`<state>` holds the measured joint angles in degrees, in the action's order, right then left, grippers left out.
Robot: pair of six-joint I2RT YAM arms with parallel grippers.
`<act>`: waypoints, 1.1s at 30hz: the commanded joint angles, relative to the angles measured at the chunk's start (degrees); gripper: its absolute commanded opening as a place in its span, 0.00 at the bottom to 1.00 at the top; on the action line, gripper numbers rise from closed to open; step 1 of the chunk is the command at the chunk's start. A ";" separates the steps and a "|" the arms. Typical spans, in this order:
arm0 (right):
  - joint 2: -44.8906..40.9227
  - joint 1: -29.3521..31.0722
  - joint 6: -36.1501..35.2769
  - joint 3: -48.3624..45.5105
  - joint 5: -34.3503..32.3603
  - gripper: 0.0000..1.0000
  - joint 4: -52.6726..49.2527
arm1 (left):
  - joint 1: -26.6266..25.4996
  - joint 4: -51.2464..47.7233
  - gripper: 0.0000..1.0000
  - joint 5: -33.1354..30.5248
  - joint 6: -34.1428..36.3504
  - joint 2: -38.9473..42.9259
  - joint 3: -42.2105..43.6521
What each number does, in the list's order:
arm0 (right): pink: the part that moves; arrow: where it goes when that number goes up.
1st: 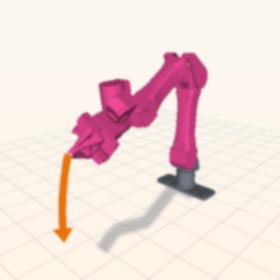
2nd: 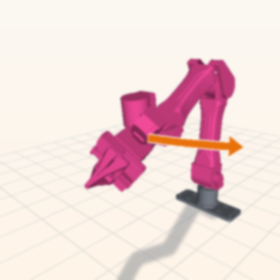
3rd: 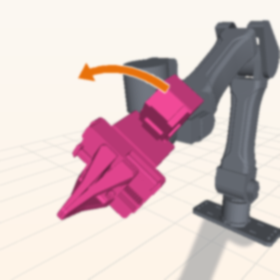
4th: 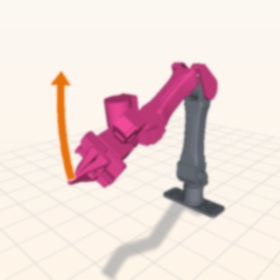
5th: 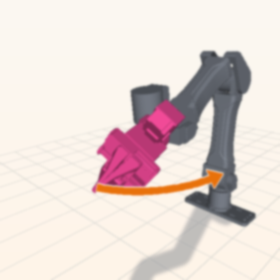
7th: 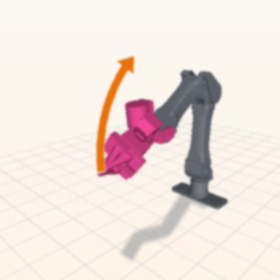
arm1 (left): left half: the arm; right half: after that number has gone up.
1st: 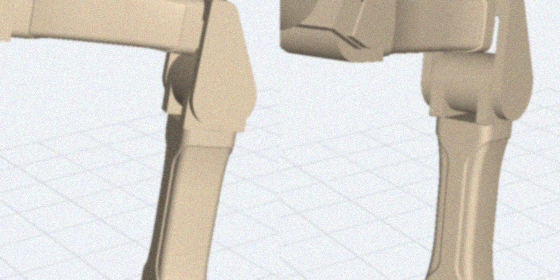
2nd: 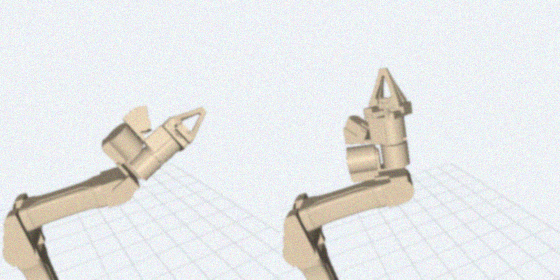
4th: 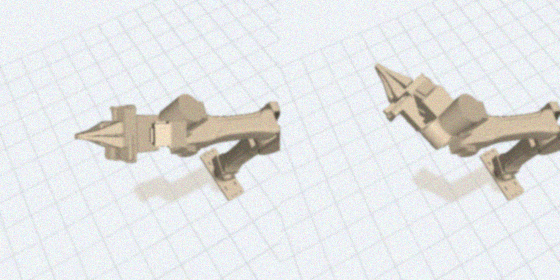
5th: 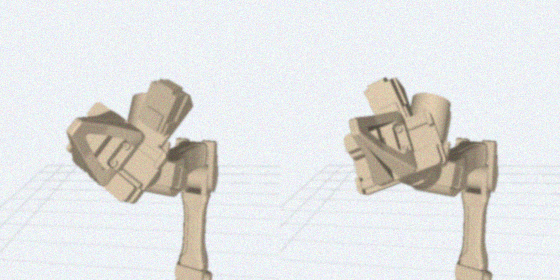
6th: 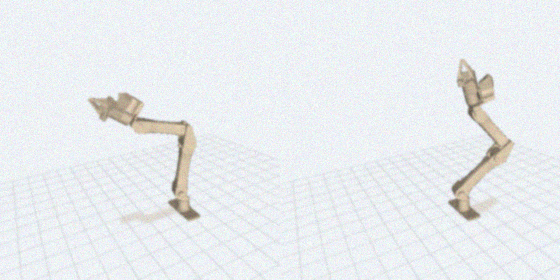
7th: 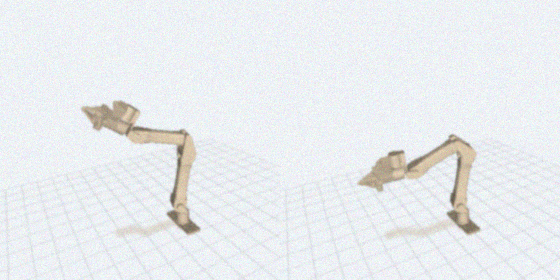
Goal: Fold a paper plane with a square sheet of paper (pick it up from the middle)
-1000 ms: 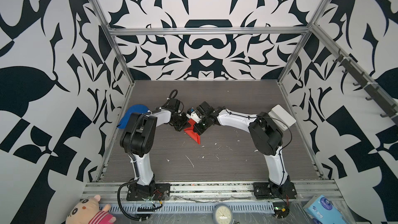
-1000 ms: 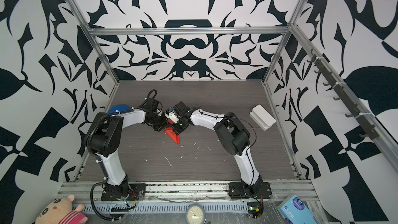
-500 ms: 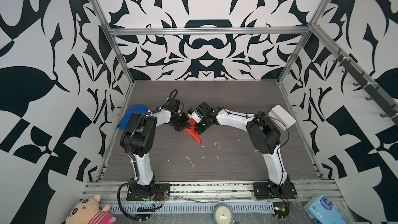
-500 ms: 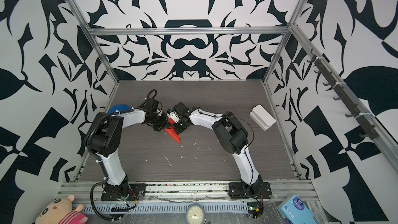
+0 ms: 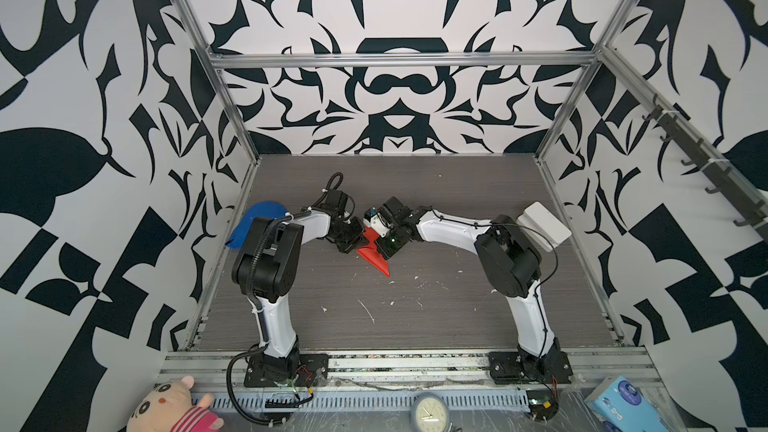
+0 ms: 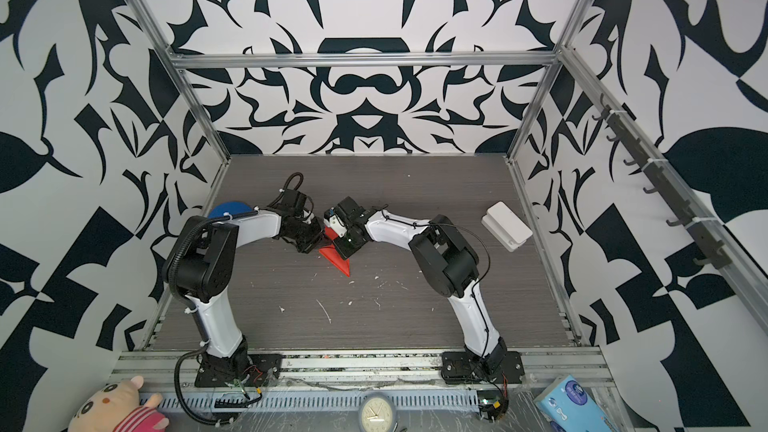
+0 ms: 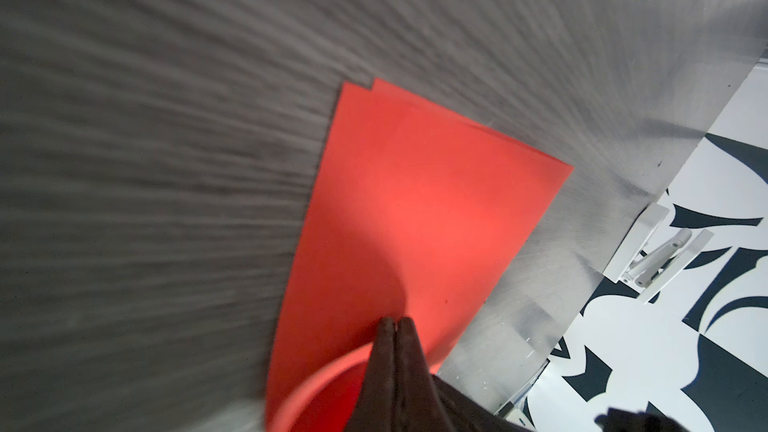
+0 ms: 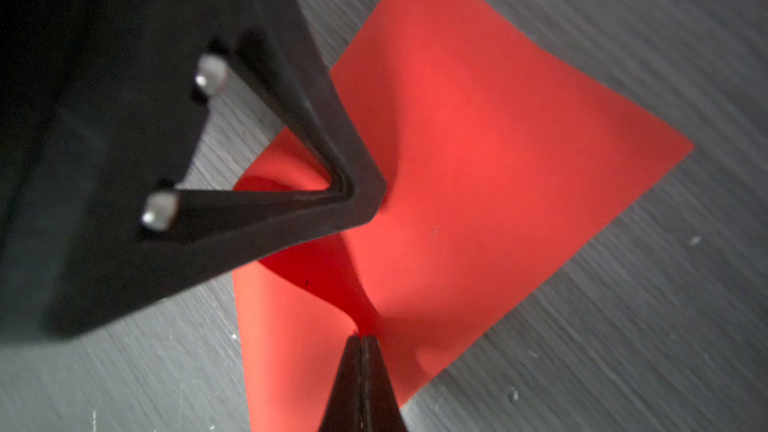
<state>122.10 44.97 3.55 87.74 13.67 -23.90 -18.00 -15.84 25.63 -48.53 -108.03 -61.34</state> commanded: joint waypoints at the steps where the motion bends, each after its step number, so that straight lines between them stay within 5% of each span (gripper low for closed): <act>1: -1.49 -0.06 0.93 0.68 -1.51 0.00 -0.93 | -0.16 -1.30 0.01 -0.31 0.60 -1.84 0.96; 33: -0.84 -0.06 3.88 1.15 -5.66 0.00 -3.88 | -0.15 -2.09 0.00 -0.07 0.90 -2.01 -0.45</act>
<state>122.10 44.97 6.55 87.74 9.91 -26.35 -18.00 -15.44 26.20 -47.97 -108.29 -61.39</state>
